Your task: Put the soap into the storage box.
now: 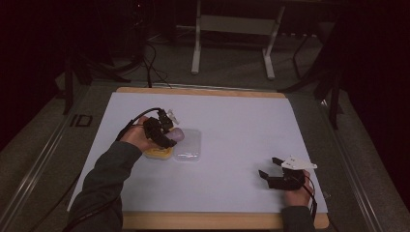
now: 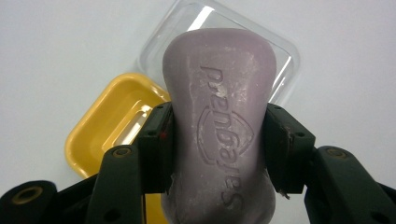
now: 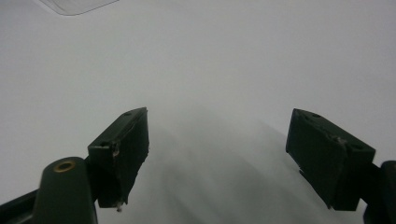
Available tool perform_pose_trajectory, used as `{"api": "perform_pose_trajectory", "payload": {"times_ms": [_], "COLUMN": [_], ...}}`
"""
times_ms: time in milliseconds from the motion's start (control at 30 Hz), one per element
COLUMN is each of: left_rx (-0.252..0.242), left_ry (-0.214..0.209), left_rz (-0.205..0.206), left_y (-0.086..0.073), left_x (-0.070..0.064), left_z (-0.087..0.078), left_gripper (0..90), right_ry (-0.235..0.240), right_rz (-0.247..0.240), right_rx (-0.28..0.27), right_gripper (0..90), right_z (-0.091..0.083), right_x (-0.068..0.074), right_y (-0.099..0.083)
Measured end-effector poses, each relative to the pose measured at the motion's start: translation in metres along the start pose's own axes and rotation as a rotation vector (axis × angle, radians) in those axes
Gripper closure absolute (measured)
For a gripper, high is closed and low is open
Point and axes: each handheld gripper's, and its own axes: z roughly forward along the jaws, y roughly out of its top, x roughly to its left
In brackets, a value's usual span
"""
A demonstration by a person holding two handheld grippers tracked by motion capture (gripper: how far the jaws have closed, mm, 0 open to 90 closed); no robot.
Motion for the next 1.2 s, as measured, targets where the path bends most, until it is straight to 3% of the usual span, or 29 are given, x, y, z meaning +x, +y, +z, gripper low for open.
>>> {"api": "perform_pose_trajectory", "payload": {"times_ms": [967,1200], "left_rx": [-0.007,0.000], "left_ry": [0.035,0.043], "left_rz": [-0.154,-0.158], "left_y": [-0.010,-0.009], "left_x": [0.014,0.014], "left_z": [0.000,0.000], "left_gripper": [49.7,49.8], "right_ry": [-0.001,-0.001], "right_rz": [-0.001,-0.001], "right_rx": [0.000,0.001], "right_gripper": [20.9,21.0], "right_z": [0.000,0.000], "right_x": [0.000,0.000], "right_y": [0.000,0.000]}}
